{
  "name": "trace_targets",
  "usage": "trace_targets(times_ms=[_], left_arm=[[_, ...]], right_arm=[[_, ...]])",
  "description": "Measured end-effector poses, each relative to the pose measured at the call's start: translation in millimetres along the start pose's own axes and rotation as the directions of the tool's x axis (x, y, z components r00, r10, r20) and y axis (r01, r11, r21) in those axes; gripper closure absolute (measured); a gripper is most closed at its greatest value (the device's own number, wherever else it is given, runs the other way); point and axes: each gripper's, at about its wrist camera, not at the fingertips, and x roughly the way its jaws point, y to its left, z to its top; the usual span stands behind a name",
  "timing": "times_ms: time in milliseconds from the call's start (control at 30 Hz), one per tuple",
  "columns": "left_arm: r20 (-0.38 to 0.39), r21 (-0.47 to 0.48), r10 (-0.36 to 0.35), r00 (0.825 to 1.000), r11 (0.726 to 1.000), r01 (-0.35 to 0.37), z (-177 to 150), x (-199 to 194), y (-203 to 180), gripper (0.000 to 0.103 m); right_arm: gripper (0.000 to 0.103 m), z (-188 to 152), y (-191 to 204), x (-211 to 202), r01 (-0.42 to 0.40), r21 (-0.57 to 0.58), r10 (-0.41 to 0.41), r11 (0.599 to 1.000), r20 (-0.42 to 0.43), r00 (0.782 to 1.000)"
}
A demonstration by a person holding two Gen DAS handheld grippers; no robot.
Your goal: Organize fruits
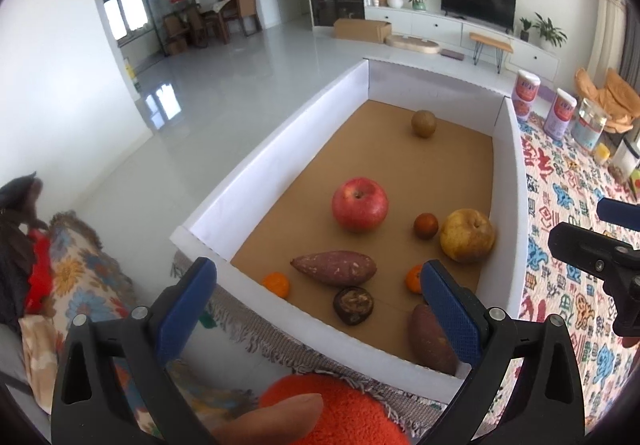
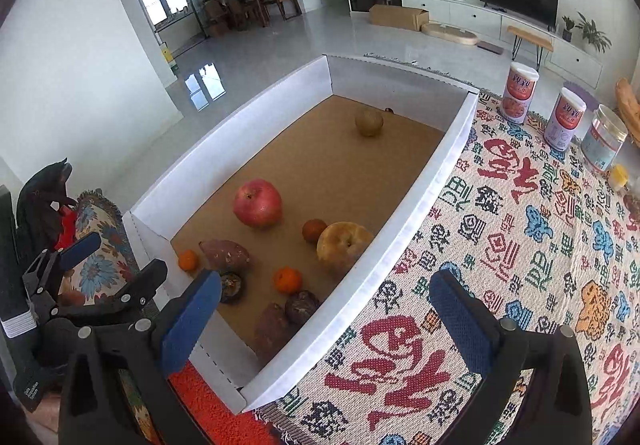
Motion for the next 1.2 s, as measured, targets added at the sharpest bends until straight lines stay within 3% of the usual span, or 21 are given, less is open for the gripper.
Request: trace_targets(times_ms=[233,567,1200], left_arm=[[-0.033,-0.039,-0.014,0.999,0.999,0.013,-2,0,9,0.000],[-0.070,-0.070,0.008,0.998,0.997,-0.013,-2,12,16,0.001],[-0.086,-0.088,0.021,0.996,0.996,-0.029,-2,16,26,0.001]], right_arm=[[0.000,1,23,-4,0.063,-0.096,-0.061,0.993,0.021,0.998],[0.000,3,35,6,0.093,-0.135,-0.092,0.986,0.012,0.996],[0.000,6,42,17,0.069,-0.140,-0.075,0.988,-0.042,0.996]])
